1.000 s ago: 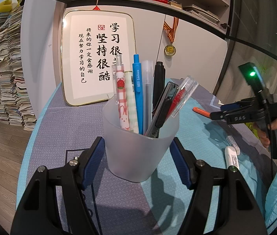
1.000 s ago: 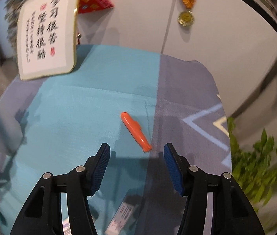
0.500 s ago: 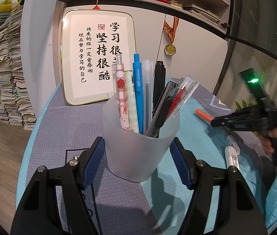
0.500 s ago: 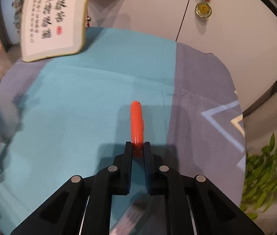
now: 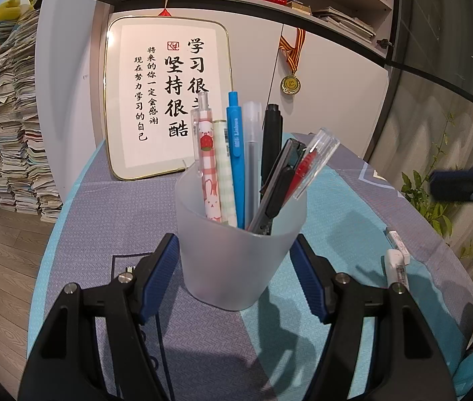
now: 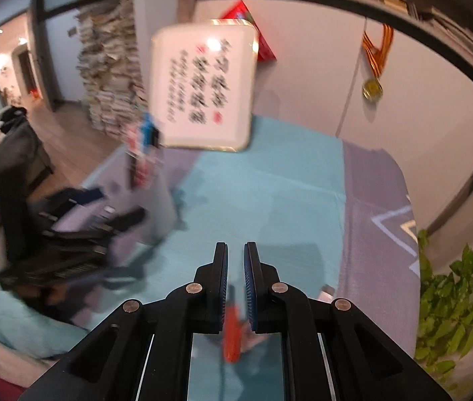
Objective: Organize stationery
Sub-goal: 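Carry the orange highlighter to the frosted cup and drop it in with the right gripper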
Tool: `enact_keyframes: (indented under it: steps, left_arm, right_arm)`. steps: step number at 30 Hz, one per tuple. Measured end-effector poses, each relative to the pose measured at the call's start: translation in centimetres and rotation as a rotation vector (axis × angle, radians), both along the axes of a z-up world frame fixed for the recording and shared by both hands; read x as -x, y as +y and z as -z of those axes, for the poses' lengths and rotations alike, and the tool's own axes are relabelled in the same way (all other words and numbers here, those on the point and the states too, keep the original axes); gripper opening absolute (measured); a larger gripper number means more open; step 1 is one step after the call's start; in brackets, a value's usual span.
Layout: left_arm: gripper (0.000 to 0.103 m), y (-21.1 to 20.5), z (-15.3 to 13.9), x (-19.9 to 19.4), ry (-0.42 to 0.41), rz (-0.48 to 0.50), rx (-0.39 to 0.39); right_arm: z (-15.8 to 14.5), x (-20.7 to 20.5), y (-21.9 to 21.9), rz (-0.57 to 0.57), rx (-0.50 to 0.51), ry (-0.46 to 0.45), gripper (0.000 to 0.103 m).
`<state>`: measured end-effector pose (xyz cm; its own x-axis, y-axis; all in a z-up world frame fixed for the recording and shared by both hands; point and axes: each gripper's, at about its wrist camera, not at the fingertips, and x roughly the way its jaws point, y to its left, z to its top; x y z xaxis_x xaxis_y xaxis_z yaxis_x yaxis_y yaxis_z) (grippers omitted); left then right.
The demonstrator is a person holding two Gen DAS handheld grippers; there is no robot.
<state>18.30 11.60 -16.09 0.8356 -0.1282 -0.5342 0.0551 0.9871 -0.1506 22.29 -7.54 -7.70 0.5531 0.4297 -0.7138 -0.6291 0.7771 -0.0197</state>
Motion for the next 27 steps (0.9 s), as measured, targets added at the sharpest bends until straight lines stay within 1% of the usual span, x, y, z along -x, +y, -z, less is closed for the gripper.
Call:
enact_keyframes:
  steps: [2, 4, 5, 6, 8, 9, 11, 12, 14, 16, 18, 20, 25, 27]
  left_arm:
    - [0.067, 0.0, 0.0, 0.0, 0.000, 0.000, 0.000]
    - [0.067, 0.0, 0.0, 0.0, 0.000, 0.000, 0.002]
    - [0.067, 0.0, 0.0, 0.0, 0.000, 0.000, 0.003]
    - [0.067, 0.0, 0.1, 0.1, 0.001, 0.000, 0.003]
    - [0.067, -0.1, 0.1, 0.1, 0.001, 0.000, 0.002]
    - [0.067, 0.0, 0.1, 0.1, 0.001, 0.000, 0.002]
    - [0.068, 0.0, 0.1, 0.1, 0.002, -0.001, 0.001]
    - [0.068, 0.0, 0.1, 0.1, 0.001, -0.001, 0.001]
    - [0.068, 0.0, 0.1, 0.1, 0.001, -0.001, 0.002]
    - [0.068, 0.0, 0.1, 0.1, 0.002, -0.001, 0.002]
    - [0.068, 0.0, 0.1, 0.1, 0.004, 0.000, 0.001]
    - [0.068, 0.1, 0.1, 0.1, 0.004, 0.000, 0.002]
    - [0.068, 0.1, 0.1, 0.0, 0.005, 0.000, 0.001]
    - [0.068, 0.1, 0.1, 0.0, 0.005, 0.000, 0.001]
  right_arm:
    - [-1.0, 0.6, 0.4, -0.012, -0.020, -0.036, 0.009]
    - [-1.1, 0.6, 0.8, -0.019, 0.002, -0.052, 0.009]
    - [-0.8, 0.3, 0.6, -0.009, 0.006, -0.034, 0.009]
    - [-0.2, -0.3, 0.1, 0.018, 0.000, 0.008, 0.009]
    - [1.5, -1.6, -1.2, 0.073, -0.026, 0.121, 0.009]
    - [2.5, -1.8, -1.7, 0.078, -0.027, 0.155, 0.009]
    - [4.1, -1.3, -1.6, 0.038, 0.004, 0.193, 0.009]
    - [5.1, -0.4, -1.1, -0.013, 0.033, 0.208, 0.009]
    - [6.3, 1.3, -0.2, -0.103, 0.076, 0.197, 0.010]
    - [7.6, 3.4, 1.0, -0.190, 0.142, 0.170, 0.011]
    - [8.9, 4.5, 1.7, -0.226, 0.197, 0.156, 0.014]
    - [10.0, 4.8, 1.8, -0.220, 0.226, 0.165, 0.016]
    - [10.7, 3.9, 0.6, -0.162, 0.160, 0.203, 0.017]
    - [11.0, 3.5, 0.3, -0.157, 0.140, 0.226, 0.017]
